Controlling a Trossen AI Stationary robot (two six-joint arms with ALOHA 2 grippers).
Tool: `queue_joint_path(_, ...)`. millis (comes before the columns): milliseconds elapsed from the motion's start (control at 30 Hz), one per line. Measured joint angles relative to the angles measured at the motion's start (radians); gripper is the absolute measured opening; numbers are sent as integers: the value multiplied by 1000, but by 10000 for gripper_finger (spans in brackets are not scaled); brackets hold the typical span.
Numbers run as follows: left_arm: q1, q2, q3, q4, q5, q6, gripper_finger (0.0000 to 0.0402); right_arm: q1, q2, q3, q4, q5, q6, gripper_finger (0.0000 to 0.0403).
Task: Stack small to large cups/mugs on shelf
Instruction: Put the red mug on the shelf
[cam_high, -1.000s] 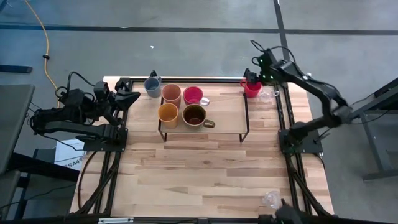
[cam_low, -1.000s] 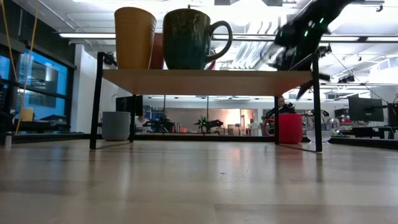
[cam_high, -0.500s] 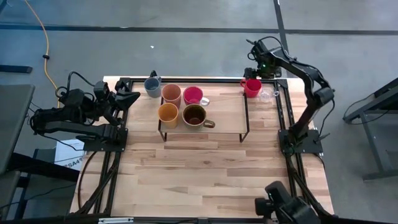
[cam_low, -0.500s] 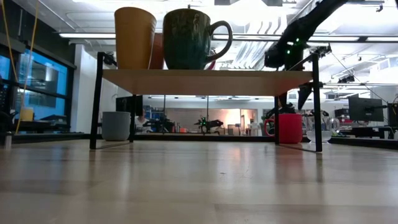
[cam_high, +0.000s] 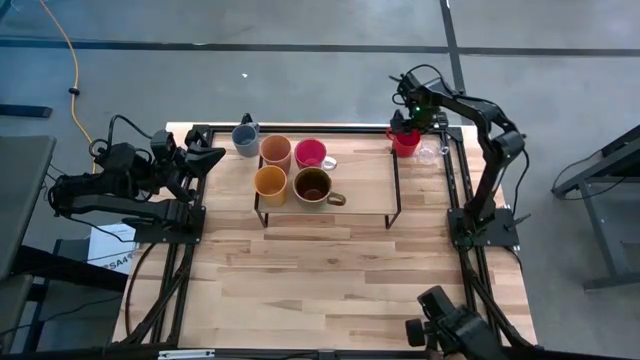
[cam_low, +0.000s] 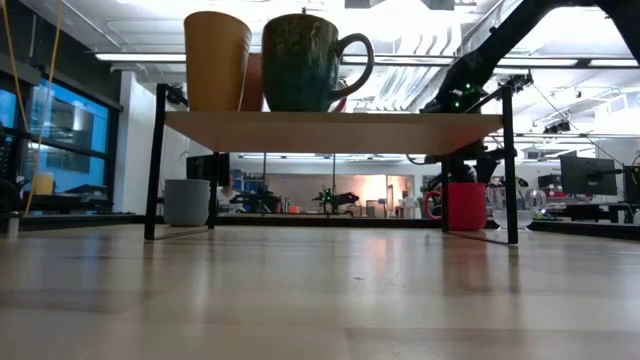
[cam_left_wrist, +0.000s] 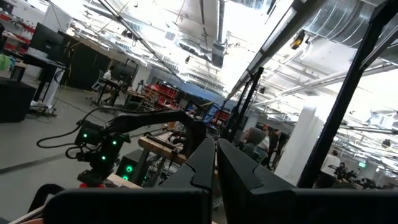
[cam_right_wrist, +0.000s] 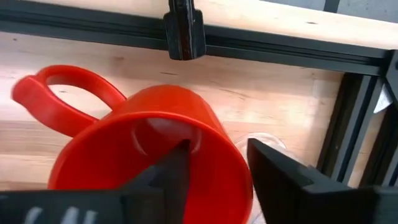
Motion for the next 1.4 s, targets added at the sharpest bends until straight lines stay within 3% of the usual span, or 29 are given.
queue_joint_path(367,0,0,0,0,0,0,7,-4,1,0,1,17,-75,9)
queue_joint_path(567,0,0,0,0,0,0,7,-3,-91,23,17,20,-98,2)
queue_joint_path(767,0,0,0,0,0,0,7,26,-250,127,-20,-51,-108,1)
queue_joint_path(1100,0,0,0,0,0,0,7,327,-484,205,-158,-97,66,1)
queue_joint_path(1400,0,0,0,0,0,0,7,631,-506,143,-237,-97,361,0)
